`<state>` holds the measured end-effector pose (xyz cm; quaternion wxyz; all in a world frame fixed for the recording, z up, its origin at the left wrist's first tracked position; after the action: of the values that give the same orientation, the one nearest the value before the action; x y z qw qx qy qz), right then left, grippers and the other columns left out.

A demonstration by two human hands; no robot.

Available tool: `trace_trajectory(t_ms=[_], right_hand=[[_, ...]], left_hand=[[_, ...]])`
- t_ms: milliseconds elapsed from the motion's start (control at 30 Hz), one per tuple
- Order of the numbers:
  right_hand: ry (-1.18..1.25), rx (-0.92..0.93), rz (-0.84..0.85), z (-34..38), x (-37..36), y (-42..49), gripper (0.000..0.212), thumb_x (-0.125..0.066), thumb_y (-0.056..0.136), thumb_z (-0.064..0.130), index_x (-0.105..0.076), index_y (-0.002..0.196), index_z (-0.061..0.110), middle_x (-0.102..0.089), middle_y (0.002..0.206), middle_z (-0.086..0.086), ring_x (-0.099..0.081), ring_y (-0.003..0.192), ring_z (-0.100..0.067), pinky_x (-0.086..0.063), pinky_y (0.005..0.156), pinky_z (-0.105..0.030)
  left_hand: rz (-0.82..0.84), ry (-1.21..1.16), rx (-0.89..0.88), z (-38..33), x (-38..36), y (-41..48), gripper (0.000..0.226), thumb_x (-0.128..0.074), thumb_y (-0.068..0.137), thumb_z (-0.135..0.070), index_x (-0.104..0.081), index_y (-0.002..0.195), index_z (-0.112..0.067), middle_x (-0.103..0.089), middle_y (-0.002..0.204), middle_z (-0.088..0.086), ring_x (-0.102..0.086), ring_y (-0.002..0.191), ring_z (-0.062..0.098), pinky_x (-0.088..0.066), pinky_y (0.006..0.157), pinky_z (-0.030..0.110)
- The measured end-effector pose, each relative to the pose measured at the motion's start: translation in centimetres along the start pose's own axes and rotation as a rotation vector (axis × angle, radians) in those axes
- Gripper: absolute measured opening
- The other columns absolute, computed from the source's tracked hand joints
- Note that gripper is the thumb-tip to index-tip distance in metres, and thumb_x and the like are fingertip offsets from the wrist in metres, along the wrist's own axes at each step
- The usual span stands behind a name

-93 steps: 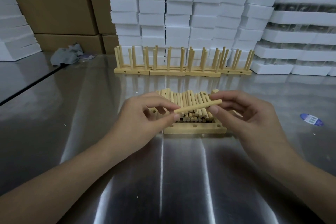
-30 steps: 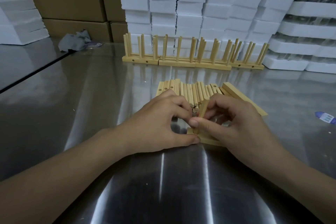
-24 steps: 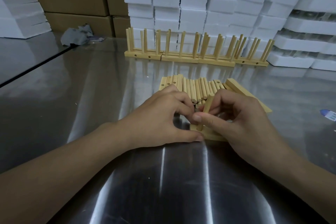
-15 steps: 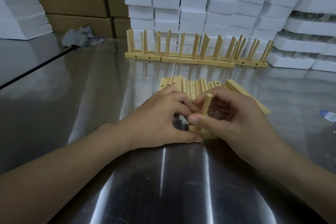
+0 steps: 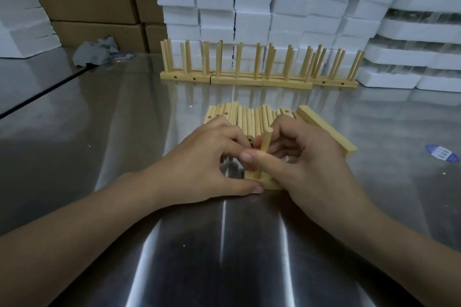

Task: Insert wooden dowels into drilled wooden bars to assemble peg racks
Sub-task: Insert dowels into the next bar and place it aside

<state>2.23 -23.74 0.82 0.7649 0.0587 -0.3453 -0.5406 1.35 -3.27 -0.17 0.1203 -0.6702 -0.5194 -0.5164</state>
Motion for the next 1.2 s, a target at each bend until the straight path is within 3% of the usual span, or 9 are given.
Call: trace_trajectory(t_ms=[100, 200, 267, 333, 567, 900, 967, 1067, 1200], right_hand=[[-0.105, 0.022, 0.039, 0.2, 0.6, -0.6, 0.022, -0.084, 0.083, 0.046, -0.070, 0.094, 0.033, -0.074, 0.091, 0.015, -0.071, 0.093, -0.005, -0.050, 0.075, -0.013], [-0.261, 0.046, -0.071, -0.3, 2.6, -0.9, 0.034, -0.071, 0.085, 0.067, -0.071, 0.106, 0.041, -0.070, 0.100, 0.025, -0.066, 0.101, 0.001, -0.046, 0.077, -0.010], [-0.451, 0.040, -0.098, -1.1, 4.0, -0.5, 0.036, -0.060, 0.092, 0.069, -0.073, 0.111, 0.042, -0.064, 0.108, 0.031, -0.056, 0.111, 0.005, -0.041, 0.083, -0.010], [-0.579, 0.017, -0.017, -2.0, 4.8, -0.1, 0.044, -0.052, 0.095, 0.071, -0.076, 0.113, 0.040, -0.060, 0.120, 0.030, -0.046, 0.122, 0.003, -0.036, 0.097, -0.016], [-0.631, 0.051, 0.102, -3.3, 4.8, 0.5, 0.053, -0.039, 0.097, 0.077, -0.077, 0.115, 0.046, -0.057, 0.144, 0.021, -0.040, 0.143, -0.004, -0.039, 0.116, -0.043], [-0.694, 0.053, 0.304, -3.6, 3.4, 1.3, 0.064, -0.023, 0.100, 0.079, -0.061, 0.140, 0.049, -0.036, 0.165, 0.022, -0.010, 0.160, 0.000, -0.016, 0.128, -0.032], [-0.750, 0.080, 0.319, -3.5, 3.2, 1.3, 0.066, -0.023, 0.100, 0.077, -0.058, 0.146, 0.046, -0.037, 0.165, 0.021, -0.012, 0.160, -0.002, -0.019, 0.130, -0.037], [-0.815, 0.122, 0.295, -3.3, 3.3, 1.1, 0.066, -0.024, 0.101, 0.076, -0.055, 0.150, 0.043, -0.043, 0.161, 0.023, -0.019, 0.158, -0.001, -0.021, 0.127, -0.034], [-0.873, 0.220, 0.240, -3.0, 3.7, 0.8, 0.054, -0.042, 0.104, 0.067, -0.063, 0.144, 0.037, -0.060, 0.147, 0.019, -0.044, 0.146, -0.004, -0.033, 0.120, -0.033]], left_hand=[[0.021, 0.028, -0.013, -0.1, 0.4, 0.0, 0.019, -0.077, 0.081, -0.063, -0.072, 0.086, -0.045, -0.061, 0.105, -0.024, -0.051, 0.116, 0.013, -0.049, 0.093, 0.041], [0.010, 0.132, -0.015, 0.4, 1.1, -0.2, 0.029, -0.072, 0.082, -0.068, -0.075, 0.087, -0.039, -0.056, 0.110, -0.030, -0.047, 0.120, 0.007, -0.047, 0.097, 0.036], [0.025, 0.195, -0.005, 0.9, 1.7, -0.3, 0.032, -0.070, 0.083, -0.070, -0.074, 0.087, -0.039, -0.054, 0.114, -0.030, -0.044, 0.122, 0.004, -0.044, 0.102, 0.037], [0.050, 0.236, 0.021, 1.2, 2.1, -0.4, 0.034, -0.066, 0.084, -0.071, -0.074, 0.088, -0.039, -0.053, 0.120, -0.028, -0.041, 0.126, 0.004, -0.041, 0.108, 0.038], [0.078, 0.252, 0.034, 1.5, 2.3, -0.6, 0.040, -0.059, 0.082, -0.075, -0.073, 0.091, -0.039, -0.049, 0.126, -0.030, -0.036, 0.133, 0.002, -0.037, 0.112, 0.038], [0.091, 0.241, 0.016, 1.4, 2.3, -0.5, 0.036, -0.061, 0.085, -0.071, -0.070, 0.091, -0.037, -0.048, 0.126, -0.028, -0.036, 0.132, 0.001, -0.040, 0.111, 0.037], [0.092, 0.245, 0.013, 1.4, 2.2, -0.5, 0.037, -0.061, 0.085, -0.071, -0.070, 0.092, -0.036, -0.049, 0.126, -0.027, -0.035, 0.132, 0.001, -0.040, 0.111, 0.037], [0.089, 0.246, 0.009, 1.4, 2.2, -0.5, 0.040, -0.059, 0.085, -0.071, -0.072, 0.095, -0.035, -0.049, 0.127, -0.025, -0.036, 0.131, 0.001, -0.040, 0.111, 0.037], [0.083, 0.230, 0.005, 1.4, 2.3, -0.5, 0.037, -0.060, 0.085, -0.070, -0.072, 0.097, -0.036, -0.050, 0.126, -0.026, -0.037, 0.131, 0.001, -0.040, 0.111, 0.037]])
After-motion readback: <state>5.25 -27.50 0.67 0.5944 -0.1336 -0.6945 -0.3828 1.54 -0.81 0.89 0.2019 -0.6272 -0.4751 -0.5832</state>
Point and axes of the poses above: each hand's wrist, its own y-axis towards the middle knuckle, its own x-axis out of the back of the hand, z = x × y, the point moved 1 cm from there along y, towards the middle knuckle
